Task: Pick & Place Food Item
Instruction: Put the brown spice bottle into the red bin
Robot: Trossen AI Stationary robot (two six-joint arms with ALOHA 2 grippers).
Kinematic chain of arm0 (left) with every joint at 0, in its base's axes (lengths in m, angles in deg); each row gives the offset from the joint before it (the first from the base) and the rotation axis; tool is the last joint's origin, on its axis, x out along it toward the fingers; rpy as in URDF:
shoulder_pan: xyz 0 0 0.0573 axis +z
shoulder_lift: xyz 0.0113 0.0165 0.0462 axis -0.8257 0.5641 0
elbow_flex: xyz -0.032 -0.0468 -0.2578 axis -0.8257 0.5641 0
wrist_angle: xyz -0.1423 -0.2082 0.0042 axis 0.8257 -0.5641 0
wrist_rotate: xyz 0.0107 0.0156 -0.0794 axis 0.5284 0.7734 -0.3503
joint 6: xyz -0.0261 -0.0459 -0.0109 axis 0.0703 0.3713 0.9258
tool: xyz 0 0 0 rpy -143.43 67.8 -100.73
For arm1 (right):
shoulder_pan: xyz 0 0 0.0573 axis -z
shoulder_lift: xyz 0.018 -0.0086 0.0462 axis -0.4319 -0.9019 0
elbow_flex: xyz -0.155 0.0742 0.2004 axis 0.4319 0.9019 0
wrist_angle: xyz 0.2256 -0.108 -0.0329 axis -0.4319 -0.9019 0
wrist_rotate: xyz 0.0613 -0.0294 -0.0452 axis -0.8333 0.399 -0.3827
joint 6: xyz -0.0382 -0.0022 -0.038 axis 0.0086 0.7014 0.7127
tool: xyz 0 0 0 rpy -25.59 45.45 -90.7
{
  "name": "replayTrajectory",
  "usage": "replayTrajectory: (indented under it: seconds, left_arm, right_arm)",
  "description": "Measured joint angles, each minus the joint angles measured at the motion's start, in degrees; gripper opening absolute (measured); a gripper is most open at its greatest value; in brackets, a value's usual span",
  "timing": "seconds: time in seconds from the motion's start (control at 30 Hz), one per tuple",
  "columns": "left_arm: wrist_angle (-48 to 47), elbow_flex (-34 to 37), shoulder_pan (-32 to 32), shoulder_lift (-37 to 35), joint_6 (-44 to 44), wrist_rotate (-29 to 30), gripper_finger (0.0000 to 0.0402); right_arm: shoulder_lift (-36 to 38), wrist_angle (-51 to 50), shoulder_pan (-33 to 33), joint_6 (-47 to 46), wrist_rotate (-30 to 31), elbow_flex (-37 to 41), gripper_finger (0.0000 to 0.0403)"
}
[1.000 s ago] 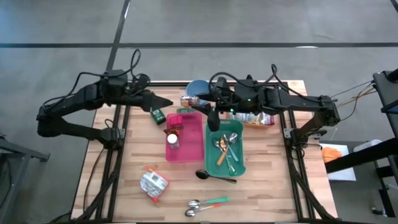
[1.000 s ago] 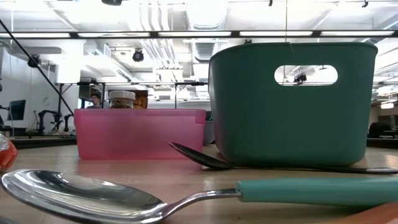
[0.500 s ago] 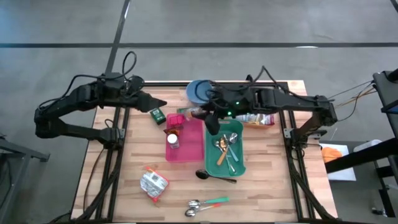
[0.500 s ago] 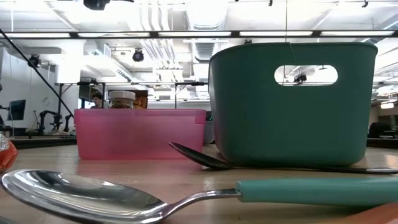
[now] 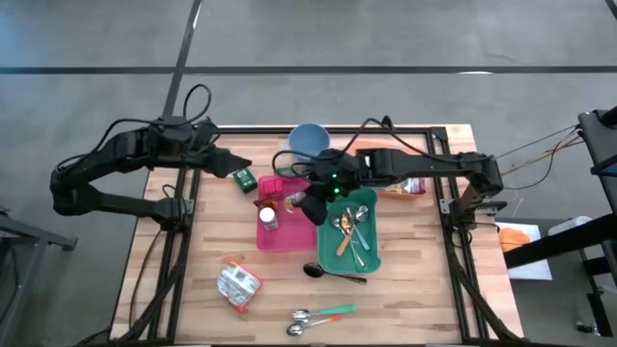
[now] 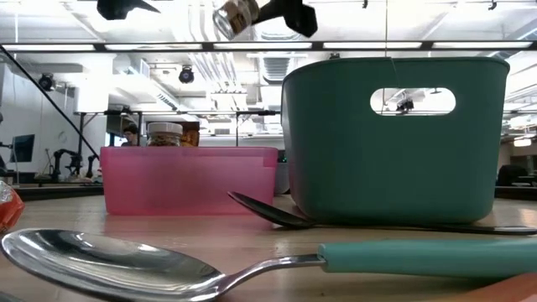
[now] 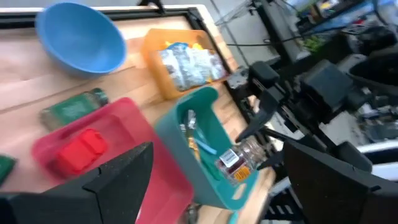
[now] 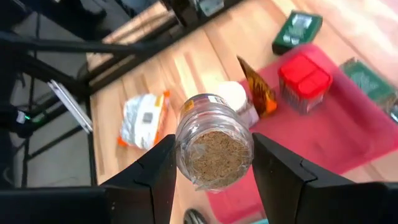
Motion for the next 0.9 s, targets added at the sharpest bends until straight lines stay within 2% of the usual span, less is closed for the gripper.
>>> replayTrajectory:
  seconds: [0.27, 0.57, 0.73, 0.83, 0.9]
  left_arm:
    - [-4.8, 0.0, 0.0, -1.3, 0.0, 2.4, 0.0356]
    - [-5.0, 0.0, 0.0, -1.2, -0.4, 2.4, 0.0356]
    - [-5.1, 0.0, 0.0, -1.2, -1.9, 2.6, 0.0356]
    - [-5.5, 0.0, 0.0, -1.2, -5.2, 2.5, 0.0356]
    - [-5.9, 0.0, -0.2, -1.2, -9.0, 0.5, 0.0356]
  right_arm:
    - [-2.9, -3.1, 0.0, 0.1, -1.8, 0.0, 0.0167]
    - [-3.4, -5.5, 0.0, 0.2, -1.6, 0.0, 0.0167]
    - [-6.8, -6.4, -0.4, 2.1, -1.4, -0.1, 0.0167]
    - [-8.8, -6.5, -1.7, 6.3, -1.4, -0.3, 0.0167]
    - [-9.8, -6.6, -2.5, 7.6, -1.6, -1.9, 0.0167]
